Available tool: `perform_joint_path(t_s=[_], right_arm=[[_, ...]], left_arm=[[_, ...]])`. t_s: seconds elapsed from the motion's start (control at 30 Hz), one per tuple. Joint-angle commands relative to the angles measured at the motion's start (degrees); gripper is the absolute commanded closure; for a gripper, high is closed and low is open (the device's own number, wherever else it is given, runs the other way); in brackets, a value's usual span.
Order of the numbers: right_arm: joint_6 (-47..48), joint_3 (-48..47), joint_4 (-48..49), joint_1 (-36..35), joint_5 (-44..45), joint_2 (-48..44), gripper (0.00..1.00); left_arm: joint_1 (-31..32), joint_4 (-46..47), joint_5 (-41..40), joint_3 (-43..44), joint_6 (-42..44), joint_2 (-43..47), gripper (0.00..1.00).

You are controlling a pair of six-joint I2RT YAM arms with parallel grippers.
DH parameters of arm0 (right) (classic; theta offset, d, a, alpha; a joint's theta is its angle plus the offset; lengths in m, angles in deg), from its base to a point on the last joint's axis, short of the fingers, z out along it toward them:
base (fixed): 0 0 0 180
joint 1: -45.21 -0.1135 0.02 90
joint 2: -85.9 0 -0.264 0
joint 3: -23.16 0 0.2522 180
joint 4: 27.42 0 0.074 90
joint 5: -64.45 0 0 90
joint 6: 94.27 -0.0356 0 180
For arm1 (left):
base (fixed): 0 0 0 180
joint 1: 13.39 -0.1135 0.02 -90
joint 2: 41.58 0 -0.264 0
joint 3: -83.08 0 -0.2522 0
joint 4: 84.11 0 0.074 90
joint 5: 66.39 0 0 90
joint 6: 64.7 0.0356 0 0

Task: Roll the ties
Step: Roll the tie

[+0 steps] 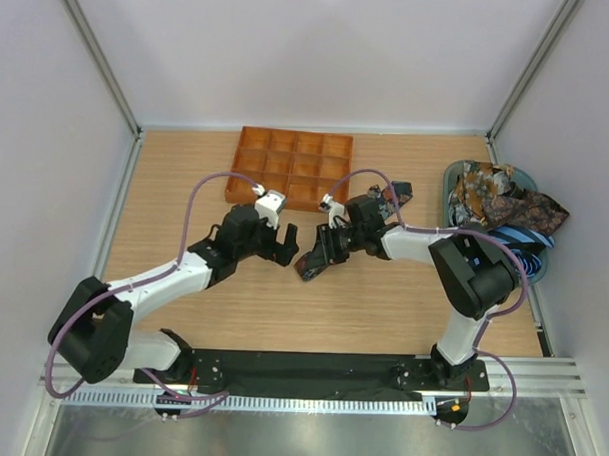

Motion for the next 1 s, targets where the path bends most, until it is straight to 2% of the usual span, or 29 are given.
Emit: perform_joint_path(t_s=[0.0,0.1,0.17,0.37,0.77,0.97], right_arm=[[-2.96,1.15,3.85,2.79,-3.60,2.90,0.73],[-3.40,0.79,3.41,4.20,-4.39,5.35,0.73],[-3.40,0.62,3.41,4.30,-4.56,6.06,0.73],[-4.10,-0.09,4.11,4.91,-5.96,8.70,0.73],[-6.04,0.00,6.57,5.88,-8.08,9.93,0.73],[-6.48,-0.17,6.93,5.97,-8.61,10.11,0.73]], left_arm=[[2.78,2.71,9.03,0.48,6.39,-2.41,0.00],[6.29,-0.54,7.11,2.23,11.58,-5.83,0.00],[6.48,-1.17,7.45,2.76,13.69,-7.77,0.00],[7.10,-2.84,9.56,6.10,15.63,-14.02,0.00],[9.99,-7.93,6.22,11.20,19.59,-20.08,0.00],[11.31,-10.31,-0.53,14.36,20.73,-24.30,0.00]])
